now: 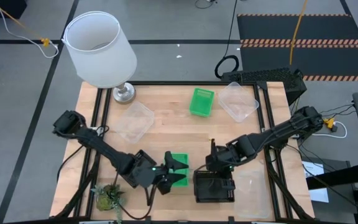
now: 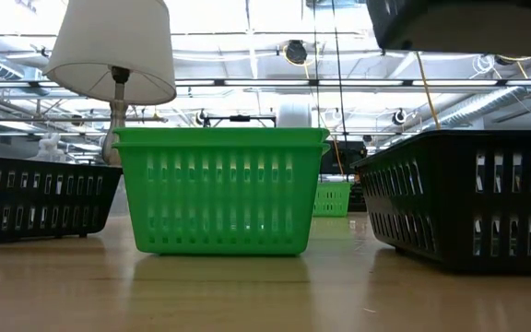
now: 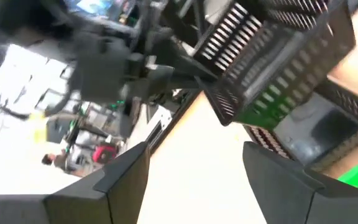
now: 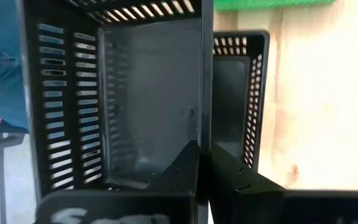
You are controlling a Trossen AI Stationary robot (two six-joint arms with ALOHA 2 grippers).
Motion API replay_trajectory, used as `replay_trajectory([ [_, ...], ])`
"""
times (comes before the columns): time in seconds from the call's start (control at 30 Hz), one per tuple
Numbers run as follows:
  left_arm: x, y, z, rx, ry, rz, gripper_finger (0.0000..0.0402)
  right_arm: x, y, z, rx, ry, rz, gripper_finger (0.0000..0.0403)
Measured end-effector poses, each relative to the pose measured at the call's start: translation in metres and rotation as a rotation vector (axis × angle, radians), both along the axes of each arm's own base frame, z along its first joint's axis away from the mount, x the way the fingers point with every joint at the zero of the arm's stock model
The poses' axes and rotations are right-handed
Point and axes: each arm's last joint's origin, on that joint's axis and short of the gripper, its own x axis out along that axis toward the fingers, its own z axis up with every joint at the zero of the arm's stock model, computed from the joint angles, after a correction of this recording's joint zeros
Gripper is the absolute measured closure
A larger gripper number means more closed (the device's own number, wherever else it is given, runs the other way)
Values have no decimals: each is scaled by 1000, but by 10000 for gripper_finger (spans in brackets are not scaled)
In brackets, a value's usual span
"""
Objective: Stack baskets by color
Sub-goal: Stack the top middle black bin on top of the bottom right black bin
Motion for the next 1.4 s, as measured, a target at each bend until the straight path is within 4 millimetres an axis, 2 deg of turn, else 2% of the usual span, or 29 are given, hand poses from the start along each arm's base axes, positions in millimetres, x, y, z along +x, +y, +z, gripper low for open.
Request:
replay_trajectory([
  [0.17, -3, 1, -9, -88, 70, 48, 160, -1, -2, -17, -6, 18, -3, 395],
  [0.37, -8, -5, -10, -199, 74, 62, 192, 1, -6, -33, 28, 0, -4, 395],
  [0.73, -9, -7, -10, -282, 65, 80, 242, 3, -16, -47, 17, -14, -3, 394],
  [1.2, -8, -7, -10, -286, 69, 74, 250, 3, -16, -48, 6, -28, 18, 394],
  [1.4, -9, -7, -10, -295, 69, 76, 250, -2, -18, -59, -3, 11, 2, 394],
])
